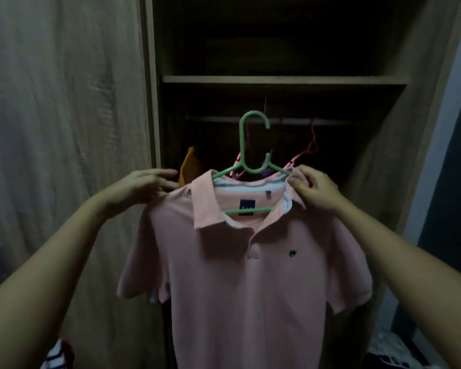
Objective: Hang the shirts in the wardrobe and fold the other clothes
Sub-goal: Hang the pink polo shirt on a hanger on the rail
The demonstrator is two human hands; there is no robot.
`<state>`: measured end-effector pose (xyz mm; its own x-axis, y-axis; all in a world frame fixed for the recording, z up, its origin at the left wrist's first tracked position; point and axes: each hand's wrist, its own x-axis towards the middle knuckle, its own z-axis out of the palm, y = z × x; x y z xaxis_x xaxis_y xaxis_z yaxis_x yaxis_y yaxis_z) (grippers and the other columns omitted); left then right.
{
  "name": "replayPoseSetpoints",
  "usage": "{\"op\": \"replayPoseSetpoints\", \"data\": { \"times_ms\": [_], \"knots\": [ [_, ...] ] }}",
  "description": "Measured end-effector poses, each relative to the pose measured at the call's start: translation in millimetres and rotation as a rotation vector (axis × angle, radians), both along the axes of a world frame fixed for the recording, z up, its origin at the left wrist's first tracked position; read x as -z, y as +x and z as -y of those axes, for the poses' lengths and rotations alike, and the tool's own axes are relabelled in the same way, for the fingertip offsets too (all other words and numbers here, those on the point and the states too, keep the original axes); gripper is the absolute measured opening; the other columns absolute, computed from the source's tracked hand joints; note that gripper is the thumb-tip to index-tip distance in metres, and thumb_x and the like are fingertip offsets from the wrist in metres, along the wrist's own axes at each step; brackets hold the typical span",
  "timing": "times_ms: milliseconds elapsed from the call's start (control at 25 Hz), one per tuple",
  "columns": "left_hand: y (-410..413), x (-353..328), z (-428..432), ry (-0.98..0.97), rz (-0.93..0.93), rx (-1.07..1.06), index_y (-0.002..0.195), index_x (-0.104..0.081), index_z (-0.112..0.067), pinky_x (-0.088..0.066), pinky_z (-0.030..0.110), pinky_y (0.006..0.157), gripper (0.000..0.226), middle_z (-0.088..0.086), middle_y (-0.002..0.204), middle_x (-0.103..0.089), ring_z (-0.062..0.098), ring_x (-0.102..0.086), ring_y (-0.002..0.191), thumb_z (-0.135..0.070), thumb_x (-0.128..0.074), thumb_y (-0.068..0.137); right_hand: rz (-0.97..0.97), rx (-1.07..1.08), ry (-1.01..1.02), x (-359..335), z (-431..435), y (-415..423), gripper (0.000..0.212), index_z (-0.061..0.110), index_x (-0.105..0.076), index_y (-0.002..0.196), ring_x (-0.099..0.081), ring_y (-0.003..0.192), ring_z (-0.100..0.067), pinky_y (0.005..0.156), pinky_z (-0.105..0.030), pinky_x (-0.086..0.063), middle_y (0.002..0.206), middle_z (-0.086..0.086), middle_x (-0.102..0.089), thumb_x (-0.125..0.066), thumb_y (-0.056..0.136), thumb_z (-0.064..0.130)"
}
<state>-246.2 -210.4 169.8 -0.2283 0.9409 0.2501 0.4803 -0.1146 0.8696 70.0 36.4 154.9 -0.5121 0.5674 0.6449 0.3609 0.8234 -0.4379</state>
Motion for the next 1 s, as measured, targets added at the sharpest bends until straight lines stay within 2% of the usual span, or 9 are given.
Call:
{"op": "replayPoseSetpoints", "data": {
  "times_ms": [40,120,240,360,520,640,760,880,1000],
  "knots": [
    [13.3,-9.0,0.9,-0.094,-0.133,0.036,0.110,-0.067,-0.029,-0.049,0.034,0.091,0.045,-0.002,0.109,-0.071,0.016,-0.064,0.103,-0.045,-0.068,0.068,-0.006,-0.042,-0.015,1.7,1.3,-7.3,0.030,0.041,-0.059,0.096,-0.057,0.080,-0.008,0.075,-0.029,-0.045,0.085,0.015,-0.062,-0.047,0.076,0.059],
    [39.1,-18.4,3.2,-0.229,-0.338,0.081,0.098,-0.072,-0.021,-0.055,0.028,0.078,0.034,-0.001,0.097,-0.074,0.015,-0.069,0.091,-0.045,-0.073,0.075,-0.010,-0.120,-0.038,5.0,-0.1,-22.6,0.020,0.045,-0.059,0.089,-0.058,0.080,-0.009,0.076,-0.033,-0.047,0.086,0.011,-0.064,-0.049,0.077,0.057],
    [52.4,-16.8,9.5,-0.218,-0.335,0.112,0.099,-0.070,-0.018,-0.054,0.024,0.074,0.022,-0.002,0.096,-0.074,0.014,-0.070,0.089,-0.030,-0.070,0.080,0.002,-0.231,-0.084,8.9,-1.9,-46.4,0.019,0.039,-0.060,0.090,-0.058,0.082,-0.012,0.080,-0.041,-0.049,0.088,0.002,-0.066,-0.052,0.080,0.052],
    [47.9,-14.0,23.9,-0.239,-0.285,0.140,0.118,-0.059,-0.024,-0.053,0.029,0.085,0.047,-0.005,0.110,-0.070,0.011,-0.066,0.100,-0.031,-0.077,0.075,0.040,-0.320,-0.108,13.8,1.3,-77.8,0.022,0.032,-0.062,0.102,-0.059,0.086,-0.011,0.082,-0.039,-0.049,0.095,0.004,-0.066,-0.054,0.084,0.043],
    [35.2,-7.2,28.9,-0.198,-0.603,-0.175,0.115,-0.062,-0.031,-0.053,0.032,0.084,0.064,-0.012,0.102,-0.069,0.005,-0.065,0.094,-0.054,-0.077,0.057,0.094,-0.337,-0.133,12.2,9.1,-125.4,0.017,0.028,-0.060,0.109,-0.062,0.092,-0.018,0.083,-0.041,-0.049,0.098,0.002,-0.066,-0.052,0.094,0.031],
    [38.2,-4.5,22.0,-0.174,-0.693,-0.356,0.107,-0.064,-0.017,-0.051,0.029,0.073,0.045,-0.001,0.098,-0.066,0.013,-0.061,0.087,-0.037,-0.076,0.069,0.218,-0.296,-0.122,7.6,12.2,-157.2,0.021,0.028,-0.055,0.113,-0.061,0.098,-0.022,0.085,-0.043,-0.049,0.106,-0.004,-0.064,-0.048,0.095,0.034],
    [41.6,0.9,4.2,-0.192,-0.648,-0.442,0.102,-0.062,-0.009,-0.041,0.024,0.058,0.038,0.004,0.094,-0.062,0.016,-0.058,0.082,-0.030,-0.075,0.074,0.240,-0.181,-0.173,5.8,8.1,-182.1,0.053,0.022,-0.038,0.138,-0.042,0.129,-0.024,0.102,-0.041,-0.041,0.142,-0.006,-0.041,-0.050,0.091,0.044],
    [44.9,9.2,-26.8,-0.222,-0.617,-0.478,0.105,-0.059,-0.007,-0.044,0.026,0.069,0.037,0.008,0.101,-0.061,0.021,-0.059,0.090,-0.029,-0.071,0.078,0.077,0.119,-0.100,3.9,2.6,-195.3,0.063,0.019,-0.027,0.144,-0.026,0.139,-0.024,0.109,-0.043,-0.032,0.153,-0.006,-0.023,-0.051,0.091,0.043],
    [44.0,7.7,-62.7,-0.239,-0.622,-0.517,0.108,-0.057,-0.006,-0.050,0.033,0.083,0.037,0.014,0.110,-0.061,0.030,-0.060,0.100,-0.030,-0.068,0.082,0.061,0.267,-0.097,-4.2,-8.3,-203.3,0.075,0.017,-0.017,0.147,-0.015,0.143,-0.028,0.110,-0.043,-0.030,0.157,-0.010,-0.010,-0.060,0.088,0.031]
  ]
}}
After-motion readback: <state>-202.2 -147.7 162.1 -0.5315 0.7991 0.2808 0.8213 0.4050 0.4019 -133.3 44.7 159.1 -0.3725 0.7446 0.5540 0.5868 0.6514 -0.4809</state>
